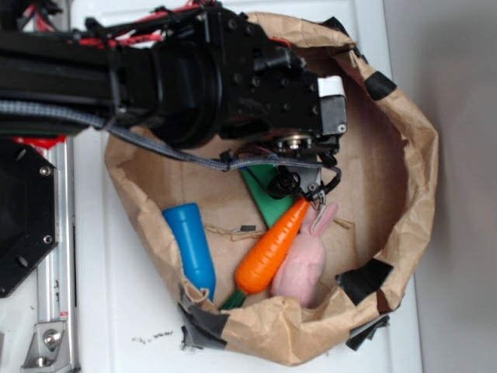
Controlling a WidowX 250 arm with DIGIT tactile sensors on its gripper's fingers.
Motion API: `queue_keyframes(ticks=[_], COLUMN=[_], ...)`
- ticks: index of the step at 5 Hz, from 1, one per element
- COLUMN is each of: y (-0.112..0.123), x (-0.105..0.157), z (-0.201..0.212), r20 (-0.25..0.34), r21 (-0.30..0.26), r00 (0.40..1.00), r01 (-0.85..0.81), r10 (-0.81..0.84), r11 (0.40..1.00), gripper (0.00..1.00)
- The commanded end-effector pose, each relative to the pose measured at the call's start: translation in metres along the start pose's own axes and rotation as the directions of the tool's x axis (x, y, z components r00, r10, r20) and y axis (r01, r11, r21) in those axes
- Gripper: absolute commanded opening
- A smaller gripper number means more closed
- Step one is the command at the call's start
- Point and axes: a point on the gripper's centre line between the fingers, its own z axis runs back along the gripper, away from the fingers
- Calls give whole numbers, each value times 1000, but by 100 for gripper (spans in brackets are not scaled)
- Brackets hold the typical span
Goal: Grab the wood chip.
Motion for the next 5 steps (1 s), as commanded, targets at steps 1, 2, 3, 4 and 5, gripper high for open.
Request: queue_keyframes(ticks=[1, 2, 3, 4, 5], y=[4, 3, 12, 11, 12], x=[-4, 5, 5, 9, 10], z=[51, 100, 150, 175, 174], r20=[-16, 28, 62, 81, 75], r21=[-15, -37, -67, -61, -43], r00=[980, 979, 975, 974, 977], r01=[199, 201, 218, 215, 203], r10=[-200, -200, -214, -210, -200], r11=[980, 979, 974, 975, 978], gripper=[0, 0, 0, 0, 0])
